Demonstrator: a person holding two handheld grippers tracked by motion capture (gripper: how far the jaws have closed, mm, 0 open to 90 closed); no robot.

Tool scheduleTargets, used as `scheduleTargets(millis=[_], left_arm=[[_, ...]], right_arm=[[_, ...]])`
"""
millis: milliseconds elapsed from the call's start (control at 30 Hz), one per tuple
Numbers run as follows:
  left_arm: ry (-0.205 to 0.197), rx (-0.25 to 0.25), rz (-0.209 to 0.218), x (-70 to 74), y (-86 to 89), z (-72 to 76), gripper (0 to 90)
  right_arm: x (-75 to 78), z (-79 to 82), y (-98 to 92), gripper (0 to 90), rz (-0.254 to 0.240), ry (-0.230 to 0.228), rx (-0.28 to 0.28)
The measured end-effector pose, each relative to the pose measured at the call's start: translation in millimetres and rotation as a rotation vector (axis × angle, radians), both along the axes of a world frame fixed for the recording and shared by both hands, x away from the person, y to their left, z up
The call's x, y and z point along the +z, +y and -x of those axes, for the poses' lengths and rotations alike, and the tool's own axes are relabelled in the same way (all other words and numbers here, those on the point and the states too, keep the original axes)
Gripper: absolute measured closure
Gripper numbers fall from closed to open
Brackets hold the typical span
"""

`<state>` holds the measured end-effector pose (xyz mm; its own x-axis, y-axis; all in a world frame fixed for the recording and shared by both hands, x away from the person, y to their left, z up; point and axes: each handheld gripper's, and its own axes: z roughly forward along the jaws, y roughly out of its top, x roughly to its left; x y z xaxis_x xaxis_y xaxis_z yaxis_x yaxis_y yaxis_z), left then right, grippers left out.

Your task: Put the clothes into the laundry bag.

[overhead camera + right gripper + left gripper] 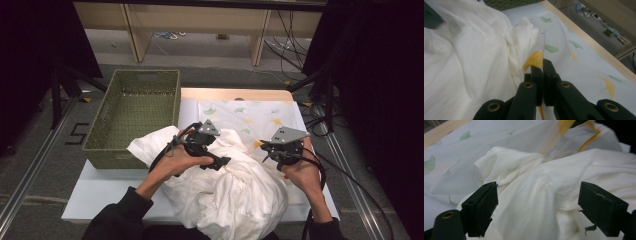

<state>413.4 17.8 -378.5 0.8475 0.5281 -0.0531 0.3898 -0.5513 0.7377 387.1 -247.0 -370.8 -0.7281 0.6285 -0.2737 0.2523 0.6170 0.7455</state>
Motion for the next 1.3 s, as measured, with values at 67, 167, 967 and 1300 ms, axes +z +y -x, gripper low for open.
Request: scheduleTargets(millis=[67,167,967,1300], left_arm=[[0.029,0.032,-0.043,-11.6,-7.8,-13.9,15.9],[0.088,0.024,-0.072,-28.6,-15.9,-35.5,15.3],[-0.105,-0.284,0.100,-29.3,-64.1,32.9,77.0],[-0.067,-0.348,0.090,-56.6,-92.9,24.8,76.7]], right_arm=[[-0.5,-0.4,-0.5,90.0,0.000,-0.001,0.000],[-0.8,-1.0,-0.7,90.0,-0.001,-0.003,-0.002],[-6.2,-15.6,-9.5,90.0,-0.051,-0.044,-0.089],[-2.2,-15.1,-9.6,90.0,-0.154,-0.046,-0.071]])
